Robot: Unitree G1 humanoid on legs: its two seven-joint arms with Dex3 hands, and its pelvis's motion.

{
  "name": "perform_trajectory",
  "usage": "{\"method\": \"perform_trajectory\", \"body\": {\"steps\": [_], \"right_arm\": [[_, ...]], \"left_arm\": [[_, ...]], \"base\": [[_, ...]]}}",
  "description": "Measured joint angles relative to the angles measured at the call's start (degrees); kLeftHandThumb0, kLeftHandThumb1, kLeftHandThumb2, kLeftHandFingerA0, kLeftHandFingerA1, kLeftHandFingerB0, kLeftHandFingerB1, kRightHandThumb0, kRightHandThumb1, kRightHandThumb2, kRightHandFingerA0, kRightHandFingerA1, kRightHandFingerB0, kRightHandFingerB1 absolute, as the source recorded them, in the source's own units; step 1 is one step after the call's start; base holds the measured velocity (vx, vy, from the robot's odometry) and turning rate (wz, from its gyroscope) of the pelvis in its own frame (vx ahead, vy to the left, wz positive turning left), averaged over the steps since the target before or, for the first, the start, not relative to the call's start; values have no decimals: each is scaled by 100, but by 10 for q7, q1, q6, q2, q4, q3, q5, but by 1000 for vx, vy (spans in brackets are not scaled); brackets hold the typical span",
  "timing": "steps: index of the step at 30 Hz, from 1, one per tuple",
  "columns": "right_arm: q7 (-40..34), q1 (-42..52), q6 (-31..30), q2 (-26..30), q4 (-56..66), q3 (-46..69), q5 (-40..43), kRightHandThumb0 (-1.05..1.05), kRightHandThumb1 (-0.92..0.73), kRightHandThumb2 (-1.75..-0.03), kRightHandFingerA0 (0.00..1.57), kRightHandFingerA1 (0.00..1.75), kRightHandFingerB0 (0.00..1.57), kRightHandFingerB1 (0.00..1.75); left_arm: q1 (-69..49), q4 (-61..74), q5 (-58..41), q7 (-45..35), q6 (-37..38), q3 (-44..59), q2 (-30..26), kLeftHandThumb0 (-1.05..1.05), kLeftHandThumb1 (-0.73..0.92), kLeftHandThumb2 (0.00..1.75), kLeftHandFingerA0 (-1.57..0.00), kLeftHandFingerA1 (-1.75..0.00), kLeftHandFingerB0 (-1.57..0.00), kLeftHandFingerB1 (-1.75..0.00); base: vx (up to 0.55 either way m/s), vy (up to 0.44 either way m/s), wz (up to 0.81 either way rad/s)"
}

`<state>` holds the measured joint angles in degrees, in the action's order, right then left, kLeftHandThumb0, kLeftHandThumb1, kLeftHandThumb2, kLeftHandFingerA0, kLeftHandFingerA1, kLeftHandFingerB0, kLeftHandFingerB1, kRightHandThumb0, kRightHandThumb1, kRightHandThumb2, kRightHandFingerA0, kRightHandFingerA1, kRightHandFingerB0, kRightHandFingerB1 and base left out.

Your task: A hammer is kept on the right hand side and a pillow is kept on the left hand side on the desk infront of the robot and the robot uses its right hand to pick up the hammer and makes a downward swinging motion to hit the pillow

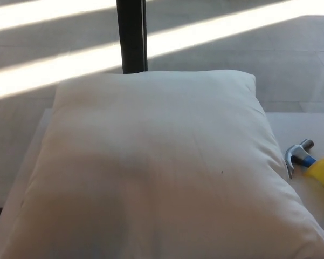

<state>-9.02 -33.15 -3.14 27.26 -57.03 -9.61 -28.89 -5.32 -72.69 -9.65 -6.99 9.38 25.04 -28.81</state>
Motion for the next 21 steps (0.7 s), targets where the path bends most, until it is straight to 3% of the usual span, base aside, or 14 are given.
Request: {"method": "perform_trajectory", "body": {"steps": [1, 2, 4, 9, 14, 20, 21], "right_arm": [[7, 0, -3, -3, 0, 17, 8, -19, -53, -100, 93, 175, 70, 138], [11, 0, -6, -5, 0, 28, 15, -19, -53, -100, 93, 175, 70, 138], [23, 0, -12, -8, 1, 54, 28, -20, -60, -98, 92, 175, 73, 156], [58, 0, -36, -17, 7, 113, 66, -24, -57, -112, 95, 175, 81, 155], [91, 0, -69, -26, 22, 161, 101, -24, -58, -108, 96, 175, 77, 156], [126, 0, -103, -38, 52, 203, 141, -24, -54, -120, 101, 175, 81, 165], [131, 0, -108, -40, 57, 209, 147, -19, -54, -122, 102, 175, 75, 175]], "left_arm": [[0, 0, 0, 0, 0, 0, 0, -63, 71, 61, -79, -64, -68, -53], [0, 0, 0, 0, 0, 0, 0, -63, 71, 61, -79, -64, -68, -53], [0, 0, 0, 0, 0, 0, 0, -61, 70, 61, -80, -63, -70, -55], [-2, 0, 0, 0, 0, 1, 0, -62, 73, 62, -80, -61, -69, -53], [-7, 0, 0, -3, 1, 1, 0, -62, 73, 62, -78, -61, -66, -52], [-10, -1, 0, -6, 4, 2, 0, -62, 74, 62, -77, -59, -64, -52], [-10, -2, 0, -6, 4, 2, 0, -65, 74, 62, -75, -60, -63, -51]], "base": [[0, 0, 0], [0, 0, 0], [0, 0, 0], [0, 0, 0], [0, 0, 0], [0, 0, 0], [0, 0, 0]]}}
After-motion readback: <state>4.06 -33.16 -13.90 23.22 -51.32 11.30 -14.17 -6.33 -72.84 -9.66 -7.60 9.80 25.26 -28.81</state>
